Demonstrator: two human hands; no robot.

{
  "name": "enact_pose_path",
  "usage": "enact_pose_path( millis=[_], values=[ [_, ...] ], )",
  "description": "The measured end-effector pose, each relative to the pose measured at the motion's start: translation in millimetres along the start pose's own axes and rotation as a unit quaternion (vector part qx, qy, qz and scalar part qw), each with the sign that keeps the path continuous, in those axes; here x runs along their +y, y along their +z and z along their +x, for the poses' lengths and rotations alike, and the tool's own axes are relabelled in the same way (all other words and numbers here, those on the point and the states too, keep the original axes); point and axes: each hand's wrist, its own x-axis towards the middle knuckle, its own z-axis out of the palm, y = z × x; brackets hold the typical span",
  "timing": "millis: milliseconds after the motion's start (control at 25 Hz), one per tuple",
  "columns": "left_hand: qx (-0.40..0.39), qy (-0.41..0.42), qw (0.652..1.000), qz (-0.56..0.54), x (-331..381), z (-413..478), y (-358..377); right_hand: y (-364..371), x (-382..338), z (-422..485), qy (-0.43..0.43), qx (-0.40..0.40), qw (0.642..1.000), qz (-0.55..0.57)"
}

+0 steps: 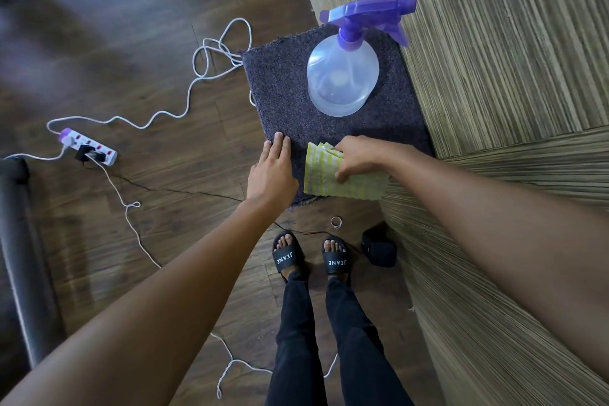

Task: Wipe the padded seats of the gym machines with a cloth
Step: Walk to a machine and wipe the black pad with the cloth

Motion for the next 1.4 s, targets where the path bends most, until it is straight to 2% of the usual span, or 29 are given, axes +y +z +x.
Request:
enact_pose_path(
  millis=[80, 200, 360, 560, 720, 1000, 1240, 1400],
  values=[
    [-0.005, -0.004, 1.000, 0.002, 1, 0, -2, 1, 3, -3, -0.015, -0.018, 0.999, 0.023],
    [-0.017, -0.008, 1.000, 0.003, 1, 0, -7, 4, 9, -6, -0.042, 0.017, 0.993, 0.109],
    [-0.017, -0.020, 1.000, -0.002, 0, -11, -22, 1, 8, -23, -0.053, 0.083, 0.954, 0.283],
    [0.026, -0.039, 0.999, -0.022, -4, -45, -60, -3, -22, -61, -0.077, 0.110, 0.908, 0.397],
    [0.076, -0.061, 0.995, -0.033, -11, -78, -108, -21, -68, -90, -0.111, 0.118, 0.902, 0.400],
    [0.165, -0.117, 0.979, -0.038, -50, -156, -195, -53, -183, -131, -0.155, 0.118, 0.917, 0.347],
    [0.220, -0.149, 0.962, -0.059, -129, -188, -247, -61, -290, -120, -0.175, 0.094, 0.934, 0.296],
    [0.236, -0.160, 0.956, -0.066, -208, -186, -284, -63, -380, -92, -0.190, 0.083, 0.933, 0.295]
  ],
)
